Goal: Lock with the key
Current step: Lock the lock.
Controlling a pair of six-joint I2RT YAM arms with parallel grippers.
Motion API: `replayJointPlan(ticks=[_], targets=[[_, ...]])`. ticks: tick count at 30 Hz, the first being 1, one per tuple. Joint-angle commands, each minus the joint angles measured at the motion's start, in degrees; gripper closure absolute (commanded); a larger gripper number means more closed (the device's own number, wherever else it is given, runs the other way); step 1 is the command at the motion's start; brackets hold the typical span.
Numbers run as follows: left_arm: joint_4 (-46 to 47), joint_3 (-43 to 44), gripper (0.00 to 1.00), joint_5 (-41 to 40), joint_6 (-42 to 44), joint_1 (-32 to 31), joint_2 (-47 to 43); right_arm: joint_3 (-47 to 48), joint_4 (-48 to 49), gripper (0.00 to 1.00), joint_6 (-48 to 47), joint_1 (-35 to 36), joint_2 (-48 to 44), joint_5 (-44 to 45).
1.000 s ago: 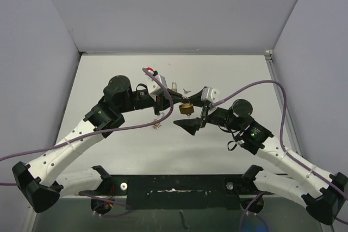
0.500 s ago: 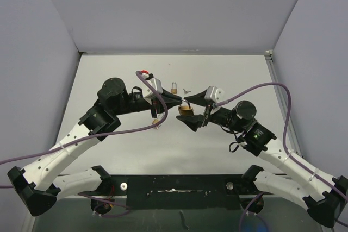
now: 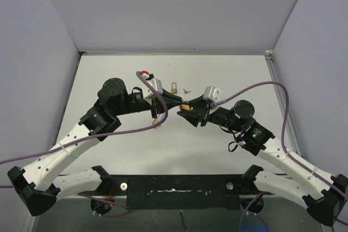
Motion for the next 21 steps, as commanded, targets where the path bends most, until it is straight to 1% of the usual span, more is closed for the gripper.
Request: replayJointPlan(ticks=[1,2,4,5,12,13,15,17,21], targets=[[5.96,2.49,1.0,-1.01,0.02,-0.31,-2.39,0.44,3.01,0.71,0.3,0.17,0.38,-0.63],[5.97,2.52,1.0,-1.12,0.09,-0.31,-2.42,0.38,3.01,0.76,0.39,0.12,0.44,-0.56],[5.92,2.46,1.0,-1.44,0.16,-0.31,-2.5,0.35,3.06,0.93,0.38,0.09,0.34,-0.27],[5.94,2.38,1.0,-1.68,0.18,-0.31,-2.57,0.28,3.06,0.99,0.38,0.14,0.31,-0.14],[6.06,1.48,0.99,-4.13,0.38,-0.31,-3.6,-0.66,4.02,1.0,0.89,0.1,-0.7,1.74],[6.13,1.27,0.93,-4.01,0.38,-0.36,-3.78,-0.84,4.26,1.0,0.98,0.09,-0.94,1.99],[6.1,1.03,0.76,-3.79,0.2,-0.31,-4.09,-1.19,4.92,1.0,1.15,0.11,-1.45,2.15],[6.25,0.78,0.66,-4.02,0.07,-0.31,-4.51,-1.4,5.11,1.0,1.27,0.13,-1.79,1.95],[8.66,-0.32,0.62,-3.99,-0.67,-0.32,-6.32,-1.32,4.51,1.0,1.26,-0.06,-1.68,1.36]])
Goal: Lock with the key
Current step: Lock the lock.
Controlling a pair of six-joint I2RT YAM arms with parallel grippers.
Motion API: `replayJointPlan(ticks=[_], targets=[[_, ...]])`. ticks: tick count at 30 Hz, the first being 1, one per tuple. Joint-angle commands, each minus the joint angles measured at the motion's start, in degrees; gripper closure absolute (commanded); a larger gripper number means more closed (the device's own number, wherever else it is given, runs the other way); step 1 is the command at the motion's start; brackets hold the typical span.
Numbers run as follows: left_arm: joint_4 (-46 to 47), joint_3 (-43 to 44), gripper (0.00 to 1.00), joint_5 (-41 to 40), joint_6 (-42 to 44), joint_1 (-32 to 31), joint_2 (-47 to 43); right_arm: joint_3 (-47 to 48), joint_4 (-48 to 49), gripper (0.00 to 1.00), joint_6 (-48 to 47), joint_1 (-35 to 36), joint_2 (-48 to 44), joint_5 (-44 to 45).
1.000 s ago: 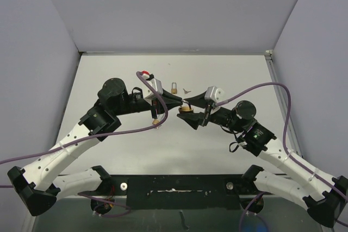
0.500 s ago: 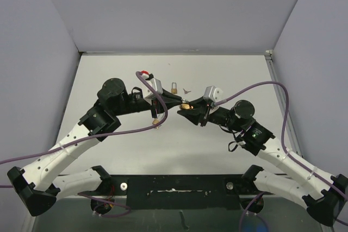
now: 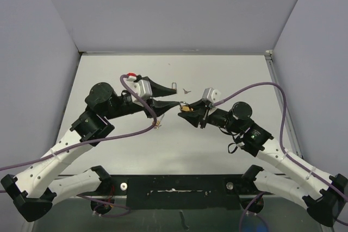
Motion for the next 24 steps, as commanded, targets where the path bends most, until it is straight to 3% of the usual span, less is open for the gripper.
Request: replayJointPlan(ticks=[1,4,9,14,19,24], targets=[[6.87,-0.12,0.62,-0.67,-0.94,-0.01,-3.41,0.96,4.49,1.0,0.4,-0.2,-1.41,0.4],[5.81,0.67,0.62,0.76,0.11,-0.01,-4.06,0.91,4.8,1.0,1.32,-0.98,-1.42,-1.3],[-5.35,4.76,0.62,5.09,7.6,0.04,-3.05,1.73,5.08,1.0,4.14,-5.32,-1.19,-9.85],[-14.09,9.64,0.61,-0.72,5.04,0.08,-0.77,1.82,6.06,1.0,7.33,-12.06,-1.59,-18.54],[-20.67,15.09,0.61,7.96,6.09,0.08,4.44,3.5,4.91,1.0,7.75,-12.66,-0.79,-23.72],[-24.19,18.39,0.63,5.96,7.25,0.08,8.23,4.45,3.74,1.0,8.34,-12.6,-0.41,-26.87]])
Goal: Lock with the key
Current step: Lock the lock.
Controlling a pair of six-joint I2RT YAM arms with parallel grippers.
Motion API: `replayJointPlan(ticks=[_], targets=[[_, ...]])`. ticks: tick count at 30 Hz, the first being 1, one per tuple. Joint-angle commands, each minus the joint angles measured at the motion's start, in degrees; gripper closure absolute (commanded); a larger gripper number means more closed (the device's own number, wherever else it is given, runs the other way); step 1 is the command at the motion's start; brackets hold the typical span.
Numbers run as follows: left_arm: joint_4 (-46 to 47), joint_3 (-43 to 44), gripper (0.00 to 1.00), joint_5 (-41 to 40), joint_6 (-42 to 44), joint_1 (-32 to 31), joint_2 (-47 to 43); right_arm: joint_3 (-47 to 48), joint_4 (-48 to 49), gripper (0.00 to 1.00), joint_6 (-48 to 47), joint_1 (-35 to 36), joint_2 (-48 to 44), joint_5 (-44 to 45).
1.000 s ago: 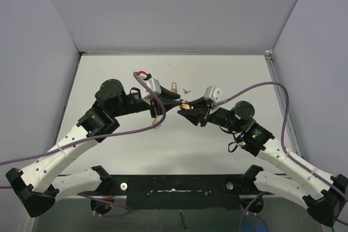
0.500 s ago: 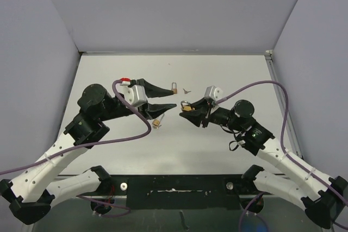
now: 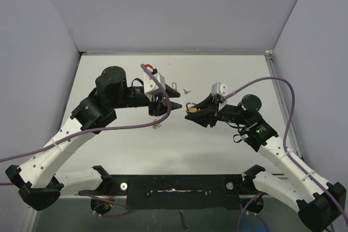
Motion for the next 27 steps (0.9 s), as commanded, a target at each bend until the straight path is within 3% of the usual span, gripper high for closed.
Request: replayJointPlan(ticks=[1,17,27], targets=[[-5.13,4.67,0.64,1.06,1.55,0.04,2.72,4.3,3.5,1.0,1.32,0.06,-0.68,-5.14],[0.94,3.1,0.82,8.49,-2.97,0.01,4.12,3.98,2.62,1.0,1.0,1.03,-0.95,-5.18],[0.88,3.25,0.82,8.41,-3.39,-0.01,6.22,3.92,2.25,1.0,0.6,1.77,-1.27,-4.68]])
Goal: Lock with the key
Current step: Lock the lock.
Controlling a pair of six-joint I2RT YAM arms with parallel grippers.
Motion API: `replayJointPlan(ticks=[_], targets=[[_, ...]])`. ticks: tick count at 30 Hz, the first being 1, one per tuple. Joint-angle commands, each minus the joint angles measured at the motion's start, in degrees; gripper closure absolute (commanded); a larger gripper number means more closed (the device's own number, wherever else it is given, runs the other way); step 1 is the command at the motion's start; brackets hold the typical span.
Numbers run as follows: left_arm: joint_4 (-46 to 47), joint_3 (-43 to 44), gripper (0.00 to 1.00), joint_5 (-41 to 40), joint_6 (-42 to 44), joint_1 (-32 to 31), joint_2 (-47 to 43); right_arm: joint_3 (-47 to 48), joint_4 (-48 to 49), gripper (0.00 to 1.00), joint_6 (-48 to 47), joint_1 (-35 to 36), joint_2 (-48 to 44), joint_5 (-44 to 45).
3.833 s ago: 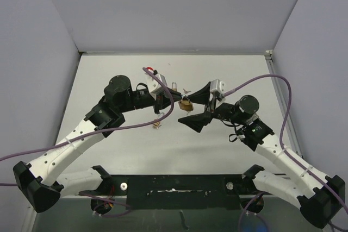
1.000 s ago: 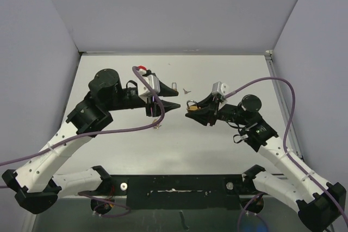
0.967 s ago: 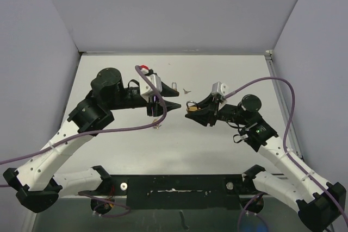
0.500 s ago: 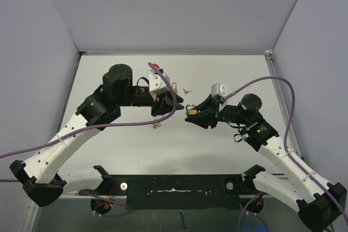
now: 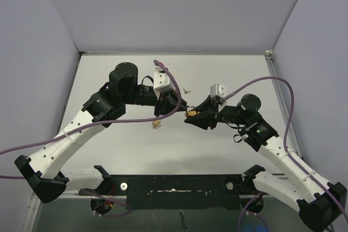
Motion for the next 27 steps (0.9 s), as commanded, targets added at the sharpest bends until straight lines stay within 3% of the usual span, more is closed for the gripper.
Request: replayJointPlan(ticks=[1,13,27], targets=[[3.45,1.48,0.82,0.56,-0.68,-0.01,-0.01,2.86,3.9,1.0,-0.06,0.76,-1.25,-0.2],[4.01,0.5,0.67,-0.29,-1.12,-0.02,-0.17,3.6,3.04,1.0,-1.17,2.15,-0.25,0.64],[2.85,-0.58,0.67,0.32,-0.99,-0.01,0.16,3.96,2.68,1.0,-1.87,2.77,-0.25,1.85]])
